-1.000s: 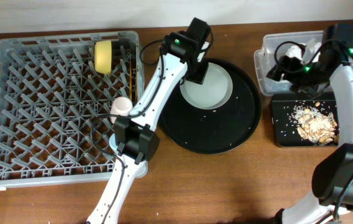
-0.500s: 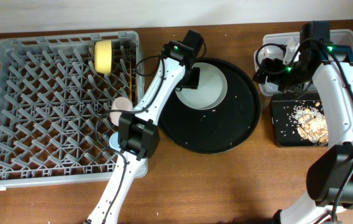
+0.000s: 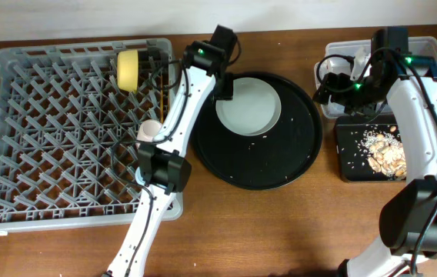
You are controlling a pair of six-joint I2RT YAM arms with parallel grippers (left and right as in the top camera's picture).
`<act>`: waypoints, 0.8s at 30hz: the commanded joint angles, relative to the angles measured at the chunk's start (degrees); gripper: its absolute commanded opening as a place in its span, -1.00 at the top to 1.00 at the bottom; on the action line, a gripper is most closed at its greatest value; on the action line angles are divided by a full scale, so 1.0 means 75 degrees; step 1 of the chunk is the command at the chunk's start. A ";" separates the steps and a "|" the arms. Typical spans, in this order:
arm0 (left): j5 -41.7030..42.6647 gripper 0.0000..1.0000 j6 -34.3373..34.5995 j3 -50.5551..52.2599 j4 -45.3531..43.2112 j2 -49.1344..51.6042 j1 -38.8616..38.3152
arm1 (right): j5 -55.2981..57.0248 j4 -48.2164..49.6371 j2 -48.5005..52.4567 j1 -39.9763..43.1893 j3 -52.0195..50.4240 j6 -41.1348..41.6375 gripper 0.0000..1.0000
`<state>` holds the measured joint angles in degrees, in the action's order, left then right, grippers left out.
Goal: Sort waste into correct bins and load items into the dishwasher rack
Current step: 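Reach the left gripper to the white plate and grasp its rim, then carry the white plate into the rack and stand it upright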
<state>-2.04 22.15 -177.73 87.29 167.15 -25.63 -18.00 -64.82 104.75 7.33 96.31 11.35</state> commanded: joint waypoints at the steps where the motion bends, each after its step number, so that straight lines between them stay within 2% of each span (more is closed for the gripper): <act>1: 0.0087 0.18 0.0356 -0.0029 0.0055 0.0702 -0.0006 | 0.0096 -0.0017 -0.0017 -0.0041 0.0160 -0.0090 -0.80; 4: 0.0108 0.62 0.0353 -0.0029 0.0064 0.0699 -0.0029 | 0.0096 -0.0015 -0.0017 -0.0041 0.0160 -0.0087 -0.80; 5: 0.0108 0.92 0.0353 -0.0029 0.0090 0.0699 -0.0041 | 0.0093 -0.0015 -0.0017 -0.0041 0.0160 -0.0090 -0.80; 6: 0.0149 0.99 0.0353 -0.0032 0.0090 0.0699 -0.0067 | 0.0093 -0.0015 -0.0017 -0.0041 0.0160 -0.0087 -0.80; 9: 0.0303 0.99 -0.0006 -0.0297 0.0236 0.0560 -0.0061 | 0.0093 -0.0015 -0.0017 -0.0041 0.0160 -0.0087 -0.80; 12: 0.0230 0.99 -0.0670 -0.0294 0.0443 -0.0458 0.0061 | 0.0093 -0.0015 -0.0017 -0.0041 0.0160 -0.0087 -0.80; 14: -0.0364 0.99 -0.1081 -0.0294 0.0699 -0.1612 0.0189 | 0.0093 -0.0015 -0.0017 -0.0041 0.0160 -0.0087 -0.80; 16: -0.1128 0.99 -0.1343 -0.0291 0.0947 -0.2294 0.0210 | 0.0093 -0.0015 -0.0017 -0.0041 0.0160 -0.0087 -0.80; 17: -0.2162 0.99 -0.1408 -0.0291 0.1262 -0.2946 0.0210 | 0.0093 -0.0015 -0.0017 -0.0041 0.0160 -0.0087 -0.80; 18: -0.2667 0.99 -0.2008 -0.0286 0.1259 -0.3416 0.0210 | 0.0090 -0.0012 -0.0017 -0.0041 0.0160 -0.0085 -0.80; 20: -0.3287 0.99 -0.2512 -0.0286 0.1259 -0.3920 0.0195 | 0.0090 -0.0015 -0.0017 -0.0041 0.0160 -0.0085 -0.80; 24: -0.7055 0.99 -0.3858 -0.0265 0.1256 -0.4642 0.0189 | 0.0082 -0.0026 -0.0017 -0.0041 0.0160 -0.0082 -0.80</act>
<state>-31.07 2.00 -179.57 96.68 134.34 -24.27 -17.82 -64.95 104.75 7.33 96.33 11.33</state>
